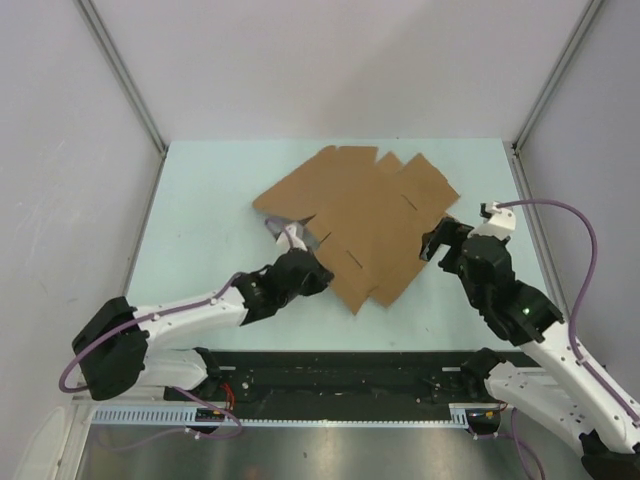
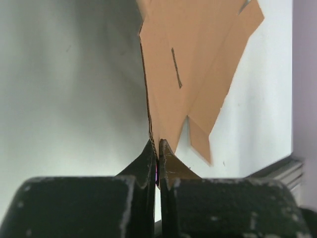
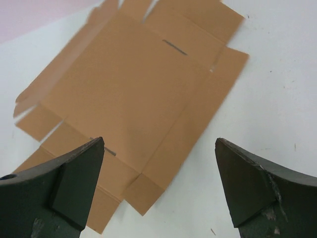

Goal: Fold the paper box

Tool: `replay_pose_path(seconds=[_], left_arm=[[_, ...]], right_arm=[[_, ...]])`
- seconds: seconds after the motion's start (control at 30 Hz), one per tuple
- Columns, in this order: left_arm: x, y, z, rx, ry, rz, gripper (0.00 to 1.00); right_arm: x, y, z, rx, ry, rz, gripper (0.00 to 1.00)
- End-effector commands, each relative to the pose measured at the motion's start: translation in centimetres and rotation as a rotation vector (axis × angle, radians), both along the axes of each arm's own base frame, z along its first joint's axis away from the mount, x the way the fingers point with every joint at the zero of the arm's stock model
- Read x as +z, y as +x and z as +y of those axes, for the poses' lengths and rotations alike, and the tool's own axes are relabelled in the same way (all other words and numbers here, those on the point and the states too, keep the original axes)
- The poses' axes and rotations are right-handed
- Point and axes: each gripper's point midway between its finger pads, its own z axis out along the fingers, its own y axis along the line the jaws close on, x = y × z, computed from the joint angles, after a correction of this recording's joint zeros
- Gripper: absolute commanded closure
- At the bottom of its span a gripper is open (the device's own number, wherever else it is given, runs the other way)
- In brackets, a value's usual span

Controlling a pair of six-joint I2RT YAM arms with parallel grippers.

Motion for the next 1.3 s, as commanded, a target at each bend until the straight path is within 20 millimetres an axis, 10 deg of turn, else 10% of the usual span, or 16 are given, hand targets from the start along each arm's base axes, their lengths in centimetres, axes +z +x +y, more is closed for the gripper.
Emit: replay_pose_path(seconds=[0.0, 0.23, 0.43, 0.53, 0.57, 0.7, 0.87, 1.0, 1.03, 1.1, 1.13, 1.27], left_arm=[[3.7, 1.4, -0.1, -0.307, 0.295, -0.182, 1.0], [9.4, 6.3, 3.0, -0.514, 0.428, -0.299, 1.0], [6.9, 11.3, 9.4, -0.458, 0.5, -0.096, 1.0], [3.8, 14.1, 14.8, -0.28, 0.695, 0.099, 0.81], [3.0, 14.7, 16.5, -0.21, 0.76, 0.164, 0.52], [4.6, 15.9, 19.6, 0.006, 0.858, 0.16, 0.0], [12.1, 14.8, 21.0, 0.229, 0.725, -0.046, 0.0], [15.9, 12.6, 18.3, 0.31, 0.34, -0.21, 0.0], [13.6, 11.1, 17.6, 0.27, 0.291, -0.194, 0.0], [16.2, 8.8, 15.7, 0.242, 0.072, -0.311, 0.0], [12.9, 7.4, 15.1, 0.214, 0.059, -0.275, 0.0], [11.1, 3.5, 14.8, 0.208, -0.014, -0.288, 0.0]], right_arm=[[3.5, -1.1, -1.0, 0.003, 0.036, -0.078, 0.0], [7.2, -2.2, -1.8, 0.018, 0.058, -0.149, 0.0], [6.9, -2.3, -1.8, 0.032, 0.02, -0.124, 0.0], [6.0, -2.2, -2.3, 0.007, -0.012, -0.093, 0.0], [5.8, -2.2, -2.3, 0.001, -0.018, -0.083, 0.0], [4.3, -1.9, -3.1, -0.05, -0.059, -0.034, 0.0], [1.5, -0.4, -3.6, -0.151, -0.102, 0.024, 0.0], [-0.7, 3.2, -0.8, -0.078, -0.029, 0.039, 0.0], [-1.7, 4.4, -1.7, -0.117, -0.029, 0.07, 0.0], [-4.1, 6.9, -1.4, -0.115, -0.033, 0.135, 0.0], [-4.8, 8.0, -2.6, -0.153, -0.034, 0.148, 0.0], [-7.0, 12.2, -3.0, -0.136, -0.021, 0.157, 0.0]])
